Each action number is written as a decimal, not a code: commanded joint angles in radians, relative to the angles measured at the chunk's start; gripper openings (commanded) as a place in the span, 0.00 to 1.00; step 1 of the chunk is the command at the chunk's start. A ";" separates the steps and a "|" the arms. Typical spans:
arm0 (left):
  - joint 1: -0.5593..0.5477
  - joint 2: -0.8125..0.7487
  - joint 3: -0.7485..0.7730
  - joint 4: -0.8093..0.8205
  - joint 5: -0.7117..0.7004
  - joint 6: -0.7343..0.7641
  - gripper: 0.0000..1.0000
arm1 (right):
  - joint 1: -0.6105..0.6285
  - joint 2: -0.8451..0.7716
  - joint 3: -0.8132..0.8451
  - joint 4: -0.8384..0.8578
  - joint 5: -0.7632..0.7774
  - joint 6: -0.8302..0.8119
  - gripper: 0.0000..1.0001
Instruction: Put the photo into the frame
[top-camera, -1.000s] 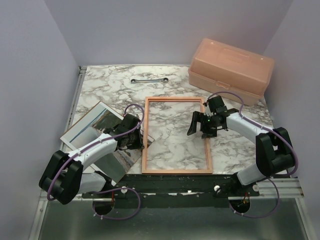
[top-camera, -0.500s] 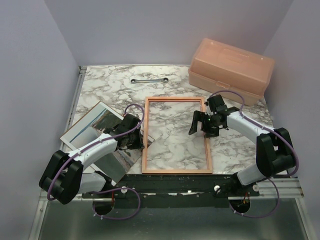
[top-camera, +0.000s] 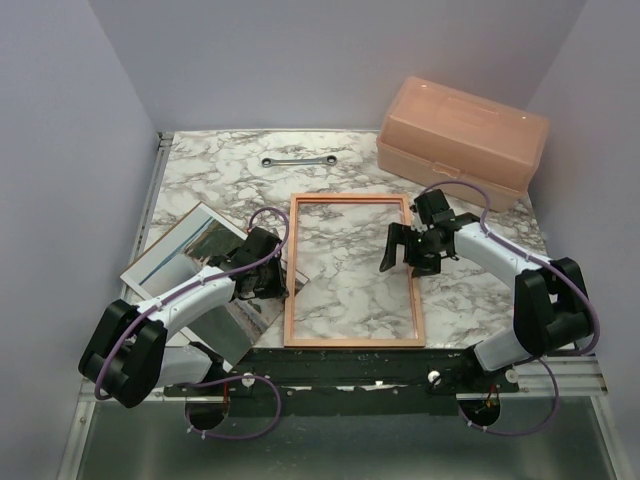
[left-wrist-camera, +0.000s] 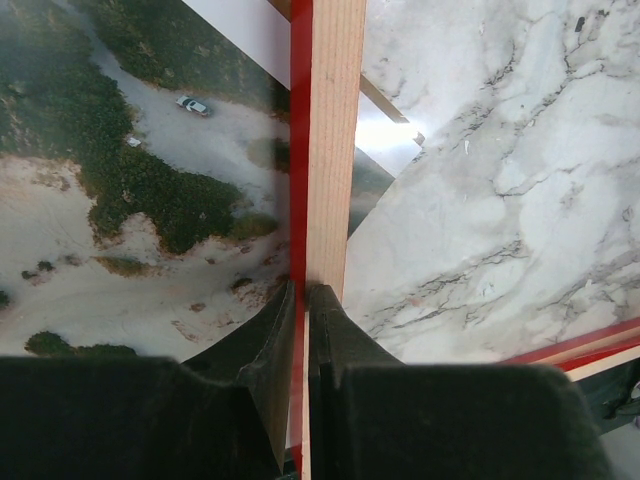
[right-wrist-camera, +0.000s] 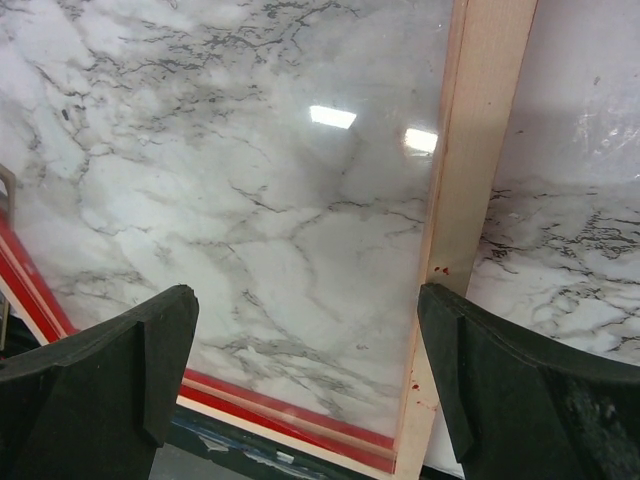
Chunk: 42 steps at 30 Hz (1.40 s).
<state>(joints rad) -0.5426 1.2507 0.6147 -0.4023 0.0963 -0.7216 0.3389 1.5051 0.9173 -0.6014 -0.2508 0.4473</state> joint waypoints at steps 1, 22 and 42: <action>0.003 0.039 -0.014 -0.059 -0.074 0.031 0.12 | 0.020 -0.016 0.001 -0.035 0.058 -0.004 1.00; 0.002 -0.002 -0.028 0.060 0.064 0.021 0.68 | 0.018 -0.024 -0.009 -0.018 0.163 0.057 1.00; -0.144 0.210 0.184 0.126 0.111 -0.025 0.59 | -0.007 -0.149 0.046 -0.080 0.165 0.051 1.00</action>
<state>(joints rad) -0.6422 1.4086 0.7071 -0.2802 0.2062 -0.7341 0.3382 1.3777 0.9237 -0.6422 -0.0971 0.4999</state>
